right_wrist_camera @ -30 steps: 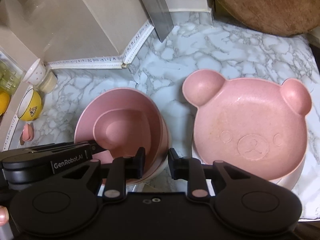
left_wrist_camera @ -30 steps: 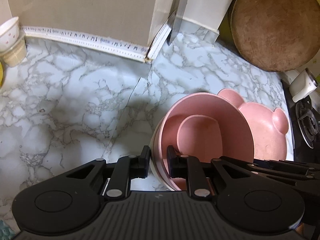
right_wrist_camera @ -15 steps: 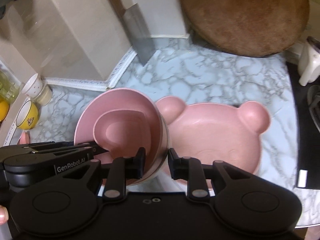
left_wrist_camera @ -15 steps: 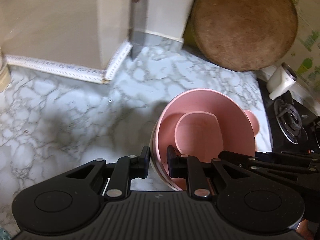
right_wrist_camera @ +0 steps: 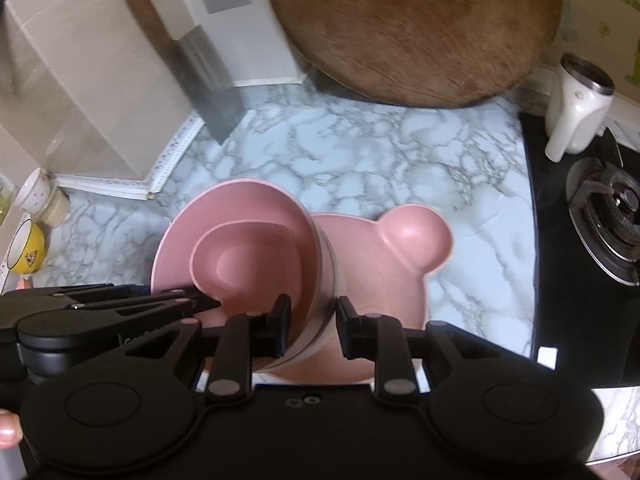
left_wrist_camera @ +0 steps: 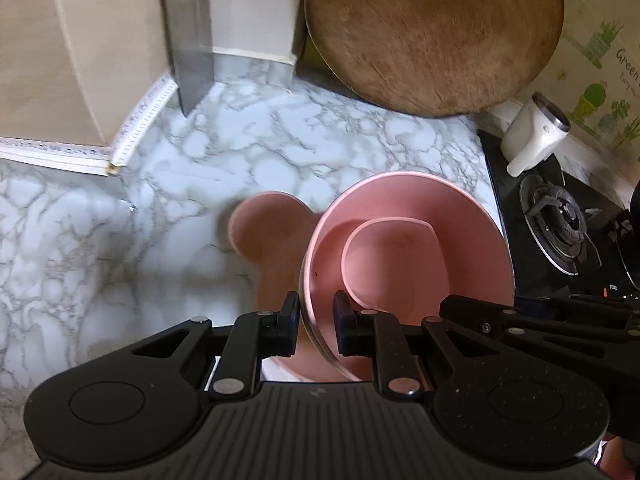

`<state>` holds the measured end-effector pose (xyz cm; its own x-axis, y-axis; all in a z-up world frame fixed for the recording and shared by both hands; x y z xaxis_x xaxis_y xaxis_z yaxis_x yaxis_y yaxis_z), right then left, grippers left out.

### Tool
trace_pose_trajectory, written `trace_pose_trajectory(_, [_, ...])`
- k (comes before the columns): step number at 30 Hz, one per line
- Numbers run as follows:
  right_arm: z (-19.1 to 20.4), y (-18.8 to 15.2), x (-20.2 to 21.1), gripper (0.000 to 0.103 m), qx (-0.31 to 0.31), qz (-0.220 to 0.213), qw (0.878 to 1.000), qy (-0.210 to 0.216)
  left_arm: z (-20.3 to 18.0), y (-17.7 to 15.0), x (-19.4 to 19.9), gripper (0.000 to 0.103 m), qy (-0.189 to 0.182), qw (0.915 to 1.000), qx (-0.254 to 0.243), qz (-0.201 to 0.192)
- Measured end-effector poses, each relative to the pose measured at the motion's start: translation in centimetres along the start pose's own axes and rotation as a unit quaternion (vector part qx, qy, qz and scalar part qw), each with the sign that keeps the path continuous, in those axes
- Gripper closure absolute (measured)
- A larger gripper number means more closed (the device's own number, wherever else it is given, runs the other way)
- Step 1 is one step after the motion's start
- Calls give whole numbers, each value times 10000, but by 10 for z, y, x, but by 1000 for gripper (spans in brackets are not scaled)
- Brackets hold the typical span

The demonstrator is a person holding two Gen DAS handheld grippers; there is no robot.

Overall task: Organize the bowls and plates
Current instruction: 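Lift and carry the bowl stack over the bear-shaped plate, then lower the bowl stack onto the bear-shaped plate and open both grippers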

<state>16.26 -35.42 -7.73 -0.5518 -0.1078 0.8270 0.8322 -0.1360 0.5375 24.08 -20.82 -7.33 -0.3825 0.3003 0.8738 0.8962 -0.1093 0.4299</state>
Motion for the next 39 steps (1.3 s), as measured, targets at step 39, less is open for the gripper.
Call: trace_pose_trajectory(39, [-33, -16, -37, 75, -470, 506, 9972, 271, -13, -7, -49, 86, 59, 9992, -136, 376])
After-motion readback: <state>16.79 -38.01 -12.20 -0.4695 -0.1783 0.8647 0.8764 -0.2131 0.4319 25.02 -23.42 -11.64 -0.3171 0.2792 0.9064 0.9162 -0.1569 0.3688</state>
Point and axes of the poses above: each gripper's, at about its wrist camera, not at the fingertips, and x roughly against the way its jaws point, z to its left, y to its top, the point moved 8 cm from there along -x, roughly the way its jaws point, and after that the axes turned 7 degrees about x, right-handed, at the moved point
